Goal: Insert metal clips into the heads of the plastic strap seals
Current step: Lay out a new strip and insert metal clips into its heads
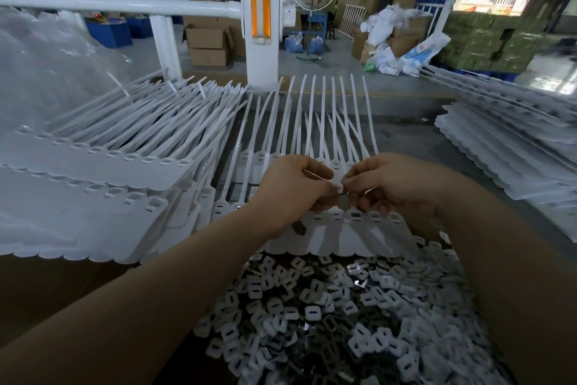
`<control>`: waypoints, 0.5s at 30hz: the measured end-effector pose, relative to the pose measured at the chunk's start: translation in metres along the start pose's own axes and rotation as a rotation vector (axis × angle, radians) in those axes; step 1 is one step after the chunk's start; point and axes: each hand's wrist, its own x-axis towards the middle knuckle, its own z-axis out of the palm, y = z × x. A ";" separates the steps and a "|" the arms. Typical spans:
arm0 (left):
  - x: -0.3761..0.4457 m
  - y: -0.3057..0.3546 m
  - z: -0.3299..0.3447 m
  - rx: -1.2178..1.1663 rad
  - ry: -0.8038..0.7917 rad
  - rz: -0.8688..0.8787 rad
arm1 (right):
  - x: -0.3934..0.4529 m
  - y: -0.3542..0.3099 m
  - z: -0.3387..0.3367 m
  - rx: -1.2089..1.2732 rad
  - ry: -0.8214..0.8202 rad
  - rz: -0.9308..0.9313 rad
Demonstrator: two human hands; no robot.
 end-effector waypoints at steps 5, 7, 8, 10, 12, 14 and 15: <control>-0.001 0.000 0.000 0.005 0.007 -0.011 | -0.003 -0.001 0.002 -0.003 0.017 -0.032; -0.002 0.000 0.000 0.016 0.003 -0.004 | -0.004 -0.001 0.003 -0.039 0.026 -0.047; -0.002 0.000 0.000 0.026 0.002 0.001 | -0.005 -0.001 0.003 -0.056 0.036 -0.048; -0.001 -0.002 -0.001 0.077 -0.004 0.020 | -0.005 -0.003 0.005 -0.076 0.052 -0.032; 0.000 -0.006 0.000 0.266 -0.012 0.087 | -0.005 -0.004 0.005 -0.083 0.068 0.006; -0.002 -0.009 0.002 0.523 -0.054 0.171 | -0.006 -0.005 0.004 -0.118 0.097 0.048; -0.002 -0.010 0.003 0.627 -0.080 0.207 | -0.006 -0.005 0.003 -0.154 0.111 0.069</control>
